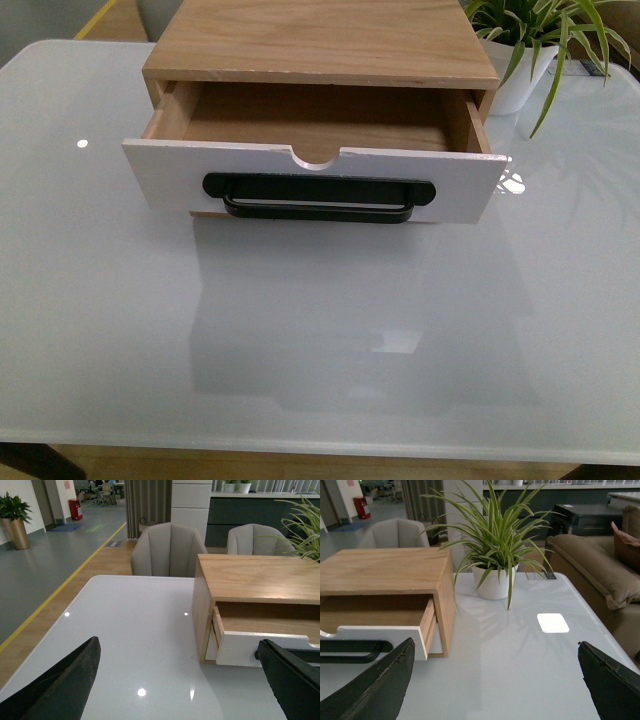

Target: Close drawer sideways

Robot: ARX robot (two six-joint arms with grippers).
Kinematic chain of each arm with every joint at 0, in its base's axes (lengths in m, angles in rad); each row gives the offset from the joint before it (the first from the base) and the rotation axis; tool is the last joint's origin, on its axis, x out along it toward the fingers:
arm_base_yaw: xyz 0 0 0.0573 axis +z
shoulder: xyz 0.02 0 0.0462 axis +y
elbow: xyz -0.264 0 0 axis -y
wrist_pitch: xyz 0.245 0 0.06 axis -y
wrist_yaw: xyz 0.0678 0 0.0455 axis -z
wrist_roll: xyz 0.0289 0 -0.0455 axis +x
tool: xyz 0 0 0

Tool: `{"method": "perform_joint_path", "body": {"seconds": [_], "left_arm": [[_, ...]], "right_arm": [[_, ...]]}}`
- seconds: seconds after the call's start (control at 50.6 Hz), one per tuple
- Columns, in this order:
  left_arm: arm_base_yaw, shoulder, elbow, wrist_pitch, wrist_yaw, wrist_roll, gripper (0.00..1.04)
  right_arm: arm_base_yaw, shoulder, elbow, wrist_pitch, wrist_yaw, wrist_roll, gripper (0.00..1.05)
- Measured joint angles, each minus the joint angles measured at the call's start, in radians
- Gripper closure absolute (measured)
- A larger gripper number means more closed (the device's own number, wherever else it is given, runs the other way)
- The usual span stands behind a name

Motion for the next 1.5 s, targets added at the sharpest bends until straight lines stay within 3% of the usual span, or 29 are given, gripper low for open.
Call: {"method": "perform_joint_path", "body": {"seconds": [0.811,0.851,0.89,0.969,1.068,1.226,1.385,1.503], "left_arm": [[0.0,0.0,0.0,0.0,0.0,0.0,0.09],[0.006,0.011,0.006,-0.023,0.025,0.0,0.09],[0.029,0.08,0.059,-0.164,0.135,0.0,0.09],[0.026,0.246,0.101,-0.243,0.245,0.021,0.09],[-0.014,0.451,0.11,-0.069,0.347,0.101,0.09],[-0.048,0.827,0.172,0.224,0.454,0.261,0.09],[-0.074,1.161,0.255,0.399,0.507,0.381,0.09],[-0.095,1.376,0.333,0.418,0.554,0.506,0.09]], "right_arm": [[-0.001,0.003,0.002,-0.005,-0.005,-0.004,0.09],[-0.01,0.028,0.021,-0.064,-0.038,-0.03,0.09],[-0.028,0.113,0.061,-0.162,-0.076,-0.08,0.09],[-0.062,0.286,0.086,-0.122,-0.133,-0.205,0.09],[-0.098,0.515,0.132,0.043,-0.211,-0.361,0.09],[-0.085,0.832,0.22,0.177,-0.312,-0.568,0.09],[-0.033,1.1,0.298,0.251,-0.304,-0.768,0.09],[0.029,1.288,0.377,0.259,-0.278,-0.962,0.09]]}}
